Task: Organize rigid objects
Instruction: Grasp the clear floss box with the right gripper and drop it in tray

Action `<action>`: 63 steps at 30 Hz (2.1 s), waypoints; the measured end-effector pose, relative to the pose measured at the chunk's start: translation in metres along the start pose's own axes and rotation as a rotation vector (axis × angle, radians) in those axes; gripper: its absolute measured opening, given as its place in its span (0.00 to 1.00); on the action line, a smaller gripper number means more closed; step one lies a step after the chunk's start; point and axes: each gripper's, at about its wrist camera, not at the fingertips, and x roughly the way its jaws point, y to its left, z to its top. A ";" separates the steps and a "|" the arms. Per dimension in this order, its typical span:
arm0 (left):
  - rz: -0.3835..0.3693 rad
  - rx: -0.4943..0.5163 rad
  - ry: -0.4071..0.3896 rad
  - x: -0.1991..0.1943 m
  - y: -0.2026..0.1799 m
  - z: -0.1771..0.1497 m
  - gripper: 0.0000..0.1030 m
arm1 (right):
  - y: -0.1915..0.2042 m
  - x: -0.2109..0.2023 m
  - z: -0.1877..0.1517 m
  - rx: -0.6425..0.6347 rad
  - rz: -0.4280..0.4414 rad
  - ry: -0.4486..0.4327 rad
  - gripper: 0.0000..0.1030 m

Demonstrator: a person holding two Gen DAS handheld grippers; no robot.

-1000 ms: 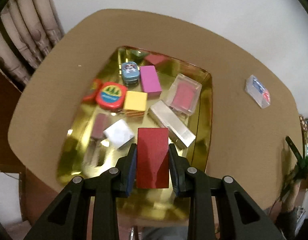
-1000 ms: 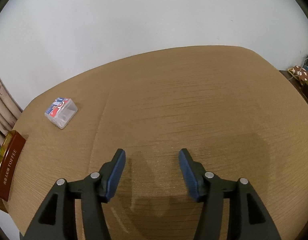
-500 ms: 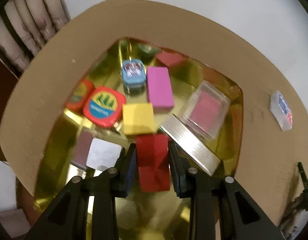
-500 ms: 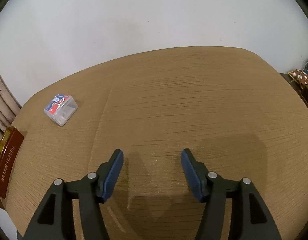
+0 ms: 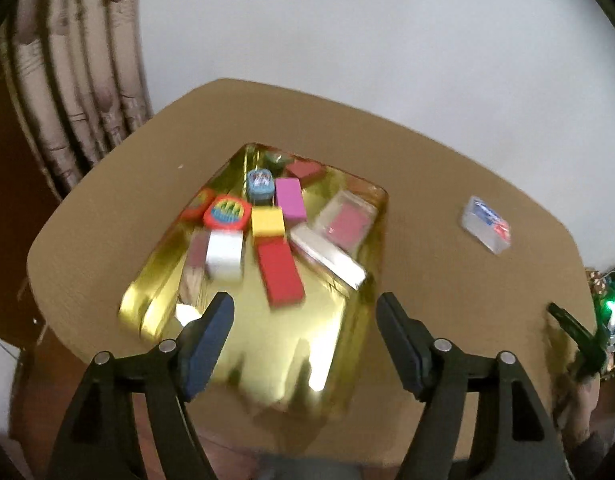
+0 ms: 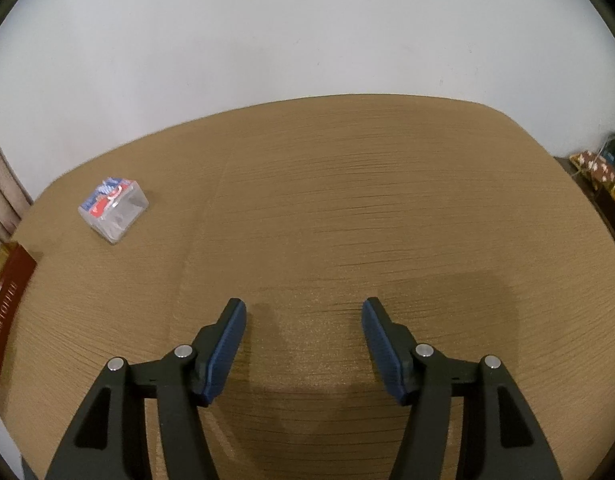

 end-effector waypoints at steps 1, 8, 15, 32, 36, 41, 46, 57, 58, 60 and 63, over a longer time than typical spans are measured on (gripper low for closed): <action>-0.004 0.001 -0.009 -0.006 -0.001 -0.010 0.71 | 0.003 0.001 0.000 -0.018 -0.010 0.006 0.65; 0.064 -0.011 -0.032 -0.034 -0.005 -0.083 0.76 | 0.045 -0.007 0.013 -0.233 0.077 0.046 0.66; 0.110 0.105 -0.006 -0.024 -0.022 -0.118 0.78 | 0.139 -0.026 0.081 -0.588 0.189 0.072 0.66; 0.149 0.334 0.010 -0.003 -0.057 -0.139 0.78 | 0.239 0.091 0.128 -0.909 0.170 0.365 0.66; 0.128 0.298 0.032 0.002 -0.053 -0.134 0.78 | 0.242 0.116 0.132 -0.921 0.165 0.415 0.66; 0.136 0.259 0.033 0.003 -0.046 -0.130 0.78 | 0.238 0.136 0.135 -0.850 0.191 0.436 0.64; 0.152 0.199 0.026 -0.004 -0.032 -0.124 0.78 | 0.233 0.102 0.135 -0.780 0.270 0.361 0.62; 0.216 0.125 -0.032 -0.038 0.010 -0.117 0.81 | 0.388 -0.055 0.091 -0.973 0.729 0.318 0.62; 0.217 0.124 -0.034 -0.040 0.013 -0.116 0.81 | 0.405 -0.060 0.081 -1.002 0.736 0.330 0.62; 0.230 0.125 -0.044 -0.044 0.020 -0.116 0.81 | 0.430 -0.059 0.062 -1.052 0.726 0.352 0.62; 0.230 0.124 -0.053 -0.048 0.027 -0.115 0.81 | 0.458 -0.047 0.032 -1.096 0.695 0.397 0.62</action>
